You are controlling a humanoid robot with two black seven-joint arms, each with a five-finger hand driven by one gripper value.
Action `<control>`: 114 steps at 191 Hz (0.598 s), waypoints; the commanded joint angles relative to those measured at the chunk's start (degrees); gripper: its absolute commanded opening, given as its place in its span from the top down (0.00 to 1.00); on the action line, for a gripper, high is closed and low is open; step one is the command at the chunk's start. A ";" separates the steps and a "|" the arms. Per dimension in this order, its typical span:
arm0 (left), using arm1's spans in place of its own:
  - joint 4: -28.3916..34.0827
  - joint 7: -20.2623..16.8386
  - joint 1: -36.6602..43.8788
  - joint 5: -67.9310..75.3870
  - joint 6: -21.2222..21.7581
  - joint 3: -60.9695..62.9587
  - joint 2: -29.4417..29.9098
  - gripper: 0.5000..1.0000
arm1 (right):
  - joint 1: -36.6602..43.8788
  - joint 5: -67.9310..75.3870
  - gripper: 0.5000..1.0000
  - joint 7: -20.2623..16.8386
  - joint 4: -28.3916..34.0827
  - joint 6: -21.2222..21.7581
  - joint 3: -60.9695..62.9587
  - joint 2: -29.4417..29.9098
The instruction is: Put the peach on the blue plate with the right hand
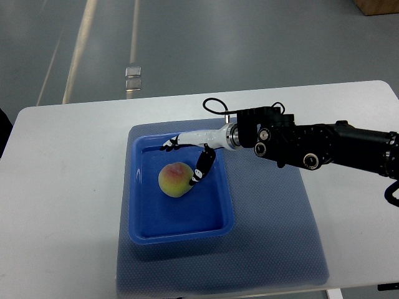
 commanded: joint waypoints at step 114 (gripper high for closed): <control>-0.17 0.00 0.06 0.00 -0.01 0.18 0.00 0.00 | -34.32 39.45 0.13 12.14 -11.75 4.78 64.95 2.58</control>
